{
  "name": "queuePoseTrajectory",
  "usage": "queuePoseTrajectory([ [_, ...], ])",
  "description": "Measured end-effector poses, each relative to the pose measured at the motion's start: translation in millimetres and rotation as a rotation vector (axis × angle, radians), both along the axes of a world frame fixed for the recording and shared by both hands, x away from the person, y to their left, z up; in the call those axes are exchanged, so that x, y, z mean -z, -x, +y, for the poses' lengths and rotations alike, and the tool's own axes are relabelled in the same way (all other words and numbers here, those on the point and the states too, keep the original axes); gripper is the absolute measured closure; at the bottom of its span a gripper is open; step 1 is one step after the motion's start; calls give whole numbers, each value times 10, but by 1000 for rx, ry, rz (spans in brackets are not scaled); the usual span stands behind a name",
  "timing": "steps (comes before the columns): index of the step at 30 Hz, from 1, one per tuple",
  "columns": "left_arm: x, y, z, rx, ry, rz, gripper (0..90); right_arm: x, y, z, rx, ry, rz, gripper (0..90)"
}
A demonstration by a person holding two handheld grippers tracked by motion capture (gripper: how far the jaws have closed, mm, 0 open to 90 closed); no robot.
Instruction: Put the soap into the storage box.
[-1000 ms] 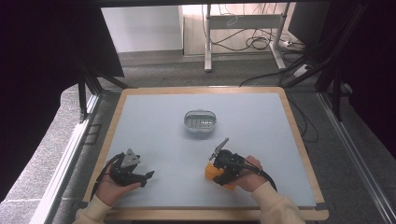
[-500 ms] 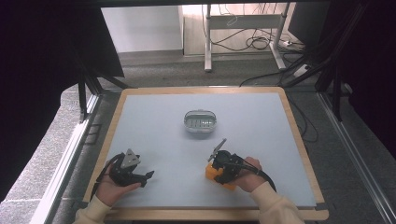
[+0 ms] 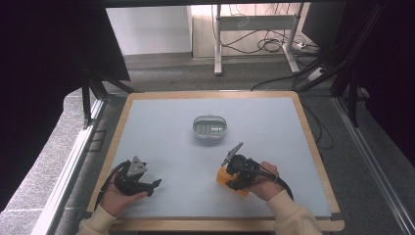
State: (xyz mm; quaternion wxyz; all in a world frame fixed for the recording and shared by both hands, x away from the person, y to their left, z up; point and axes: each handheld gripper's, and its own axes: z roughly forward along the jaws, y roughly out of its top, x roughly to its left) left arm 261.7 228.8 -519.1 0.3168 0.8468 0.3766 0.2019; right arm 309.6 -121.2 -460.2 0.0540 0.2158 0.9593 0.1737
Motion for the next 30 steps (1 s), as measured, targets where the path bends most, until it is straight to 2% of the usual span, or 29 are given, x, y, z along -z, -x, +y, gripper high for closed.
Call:
queuePoseTrajectory([
  [12, 5, -4, 0, -1, -1, 3, 187, -75, -4, -47, 0, -22, -16, 615],
  [30, 1, -16, 3, -1, 2, 5, 187, -202, -52, -30, -24, -24, -35, 616],
])
